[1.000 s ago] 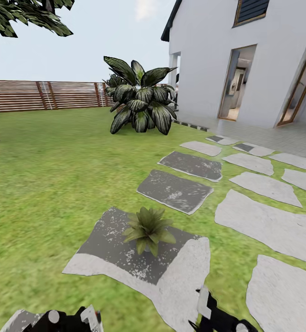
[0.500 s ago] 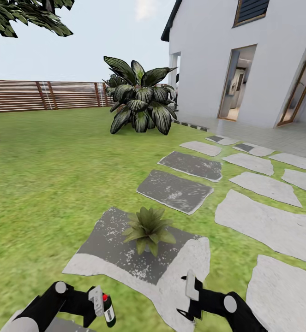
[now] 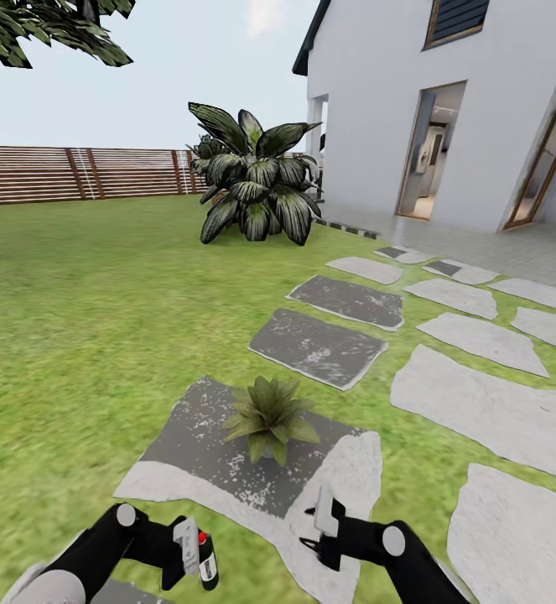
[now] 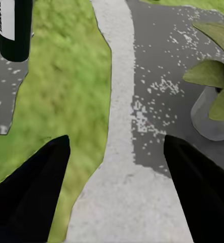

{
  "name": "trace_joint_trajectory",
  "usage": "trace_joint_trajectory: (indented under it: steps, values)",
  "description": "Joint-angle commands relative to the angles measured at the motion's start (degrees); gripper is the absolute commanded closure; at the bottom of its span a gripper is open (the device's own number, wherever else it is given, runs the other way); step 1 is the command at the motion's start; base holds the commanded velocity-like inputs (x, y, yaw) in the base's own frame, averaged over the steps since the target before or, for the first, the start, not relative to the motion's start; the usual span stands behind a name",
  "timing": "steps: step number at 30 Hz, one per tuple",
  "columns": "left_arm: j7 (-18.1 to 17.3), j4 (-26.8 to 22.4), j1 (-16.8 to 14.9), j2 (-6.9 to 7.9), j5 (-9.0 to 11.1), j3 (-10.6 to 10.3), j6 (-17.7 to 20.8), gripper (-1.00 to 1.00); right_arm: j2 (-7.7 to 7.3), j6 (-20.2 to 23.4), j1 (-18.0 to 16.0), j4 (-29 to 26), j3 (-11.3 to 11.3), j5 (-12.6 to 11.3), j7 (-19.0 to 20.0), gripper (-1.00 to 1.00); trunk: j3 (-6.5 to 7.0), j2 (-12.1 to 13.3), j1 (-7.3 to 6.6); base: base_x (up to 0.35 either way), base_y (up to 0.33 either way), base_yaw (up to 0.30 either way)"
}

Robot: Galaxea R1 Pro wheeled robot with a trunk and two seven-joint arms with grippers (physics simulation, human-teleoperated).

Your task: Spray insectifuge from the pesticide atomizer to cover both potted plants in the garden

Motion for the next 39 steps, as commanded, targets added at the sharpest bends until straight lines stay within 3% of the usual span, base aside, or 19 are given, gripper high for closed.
trace_joint_trajectory:
  steps: [1,8,9,21,39]
  values:
    - [-0.2,-0.4,-0.3,-0.34,-0.8,-0.3,-0.5,1.00,0.36,0.0,0.0,-0.2,-0.1,0.5,0.4,1.00,-0.05,0.0,-0.01,0.000,0.000,0.000]
    - [-0.2,-1.9,-1.1,-2.05,-2.9,-2.5,-0.1,1.00,2.62,1.1,-0.3,-1.1,-0.1,0.5,2.6,1.00,-0.05,0.0,-0.01,0.000,0.000,0.000]
    - [-0.2,-1.9,-1.1,-2.54,-4.5,-5.2,-0.1,1.00,5.41,1.1,-0.4,-1.5,-0.1,0.5,4.3,1.00,-0.05,0.0,-0.01,0.000,0.000,0.000]
    - [0.3,-2.1,-1.3,-5.87,-4.7,-5.6,-0.1,1.00,6.62,1.1,-0.5,-2.1,0.0,0.5,4.6,1.00,-0.05,0.0,-0.01,0.000,0.000,0.000]
    - [0.2,-3.6,-1.9,-9.71,-4.4,-5.7,-0.5,1.00,6.74,1.1,-0.5,-2.1,-0.1,0.5,4.6,1.00,-0.05,0.0,-0.01,0.000,0.000,0.000]
